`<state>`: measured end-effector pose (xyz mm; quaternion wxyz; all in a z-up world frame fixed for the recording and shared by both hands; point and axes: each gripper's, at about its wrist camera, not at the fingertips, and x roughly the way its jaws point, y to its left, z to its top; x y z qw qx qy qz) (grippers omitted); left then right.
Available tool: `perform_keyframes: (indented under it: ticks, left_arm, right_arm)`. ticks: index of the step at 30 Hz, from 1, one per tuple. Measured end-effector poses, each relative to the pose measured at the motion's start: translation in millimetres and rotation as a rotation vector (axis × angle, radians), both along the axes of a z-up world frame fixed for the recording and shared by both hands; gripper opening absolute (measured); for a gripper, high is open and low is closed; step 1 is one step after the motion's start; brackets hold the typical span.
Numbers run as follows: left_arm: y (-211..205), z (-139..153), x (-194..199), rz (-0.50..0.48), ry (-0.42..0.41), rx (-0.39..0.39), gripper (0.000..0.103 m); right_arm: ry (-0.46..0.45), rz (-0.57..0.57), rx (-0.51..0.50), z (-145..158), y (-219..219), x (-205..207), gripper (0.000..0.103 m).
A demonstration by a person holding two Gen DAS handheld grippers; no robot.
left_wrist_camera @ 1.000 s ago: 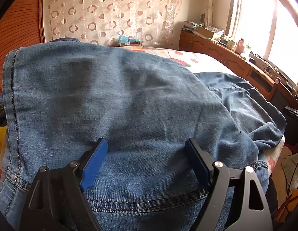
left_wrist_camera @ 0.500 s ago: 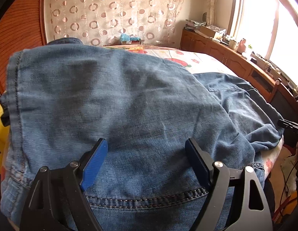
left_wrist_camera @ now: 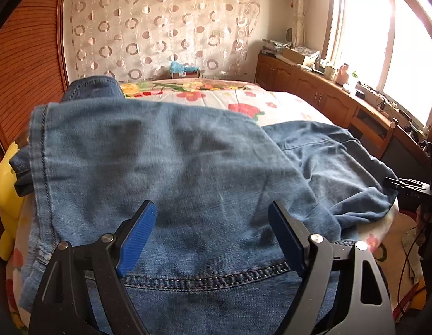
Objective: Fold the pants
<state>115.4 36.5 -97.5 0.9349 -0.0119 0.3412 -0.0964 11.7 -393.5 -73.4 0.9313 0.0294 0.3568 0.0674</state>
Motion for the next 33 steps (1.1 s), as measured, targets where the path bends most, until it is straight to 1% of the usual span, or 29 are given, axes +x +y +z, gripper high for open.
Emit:
perform_keyframes:
  ticks: [1, 2, 5, 8, 13, 17, 22, 29, 31, 33]
  left_arm:
    - [0.5, 2.7, -0.8, 0.001, -0.005, 0.0, 0.083]
    - [1.1, 5.4, -1.6, 0.003, -0.01, 0.0, 0.083]
    - [4.9, 13.3, -4.3, 0.01, -0.027, 0.001, 0.083]
    - [9.9, 20.4, -6.3, 0.017, -0.043, -0.006, 0.083]
    - [18.3, 29.5, -6.6, 0.046, -0.054, -0.013, 0.083]
    - [24.3, 36.6, -11.8, 0.064, -0.076, -0.019, 0.083]
    - [33.1, 40.7, -16.5, 0.081, -0.087, -0.019, 0.083]
    - [49.6, 41.5, -21.2, 0.106, -0.094, -0.022, 0.083]
    - [55.3, 40.9, -22.6, 0.117, -0.093, -0.028, 0.083]
    - [59.1, 40.2, -23.9, 0.127, -0.093, -0.033, 0.083]
  right_arm:
    - [0.002, 0.014, 0.006, 0.0, 0.2, 0.1, 0.018]
    - [-0.002, 0.029, 0.013, 0.3, 1.3, -0.2, 0.015]
    - [-0.023, 0.044, 0.01, 6.2, 6.1, -1.5, 0.012]
    - [-0.065, 0.084, 0.029, 22.3, 13.8, -2.7, 0.011]
    - [-0.174, 0.189, 0.042, 66.6, 39.7, -8.2, 0.01]
    - [-0.252, 0.296, 0.037, 103.2, 73.1, -11.4, 0.01]
    - [-0.324, 0.425, 0.045, 137.3, 115.2, -16.3, 0.009]
    - [-0.352, 0.562, 0.036, 155.3, 170.0, -16.7, 0.009]
    - [-0.342, 0.599, 0.045, 156.6, 183.4, -13.0, 0.009]
    - [-0.321, 0.618, 0.035, 153.3, 194.1, -6.8, 0.01]
